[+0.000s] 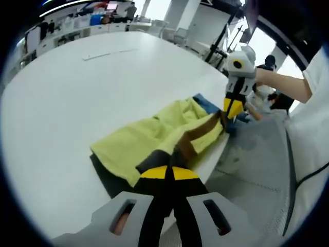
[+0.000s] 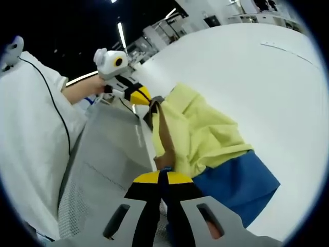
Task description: Fold the garment on the visible template until the final outline fits inside the template.
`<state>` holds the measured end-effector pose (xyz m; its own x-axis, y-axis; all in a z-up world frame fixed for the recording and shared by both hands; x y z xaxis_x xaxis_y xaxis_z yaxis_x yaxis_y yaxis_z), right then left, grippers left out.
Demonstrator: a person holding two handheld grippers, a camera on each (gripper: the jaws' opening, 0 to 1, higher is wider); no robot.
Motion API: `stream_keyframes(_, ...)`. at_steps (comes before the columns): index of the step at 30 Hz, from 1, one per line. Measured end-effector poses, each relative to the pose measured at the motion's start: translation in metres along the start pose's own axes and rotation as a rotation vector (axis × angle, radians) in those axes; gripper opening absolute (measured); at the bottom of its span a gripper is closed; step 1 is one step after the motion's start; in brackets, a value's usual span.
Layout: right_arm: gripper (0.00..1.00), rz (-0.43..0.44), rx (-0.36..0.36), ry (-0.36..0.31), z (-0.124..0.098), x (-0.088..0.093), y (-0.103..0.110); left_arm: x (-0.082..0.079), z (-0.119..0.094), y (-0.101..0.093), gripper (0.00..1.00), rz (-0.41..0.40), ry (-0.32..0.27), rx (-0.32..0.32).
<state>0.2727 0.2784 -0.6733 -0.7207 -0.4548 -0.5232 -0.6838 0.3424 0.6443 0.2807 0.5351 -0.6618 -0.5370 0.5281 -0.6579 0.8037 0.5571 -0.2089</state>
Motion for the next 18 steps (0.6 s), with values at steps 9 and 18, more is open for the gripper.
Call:
stream_keyframes(9, 0.03, -0.057, 0.111, -0.077, -0.014, -0.013, 0.007, -0.011, -0.011, 0.001, 0.0, -0.048, -0.074, -0.017)
stream_keyframes(18, 0.03, -0.159, 0.258, -0.138, -0.03, -0.033, 0.016, -0.024, -0.023, -0.003, 0.0, -0.044, -0.111, -0.033)
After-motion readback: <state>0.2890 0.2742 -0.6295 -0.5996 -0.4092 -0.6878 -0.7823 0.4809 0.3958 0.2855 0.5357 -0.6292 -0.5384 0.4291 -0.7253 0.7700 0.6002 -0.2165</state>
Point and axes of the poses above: the point that each gripper's makers call its tool centre point, and the gripper's own axes: z roughly forward along the fingers, y roughly to its left, x roughly out of its underside, the point moved 6 cm from there along -z, roughly backward along the fingers, and after that the axes turned 9 degrees about z, right-handed, at the moved point
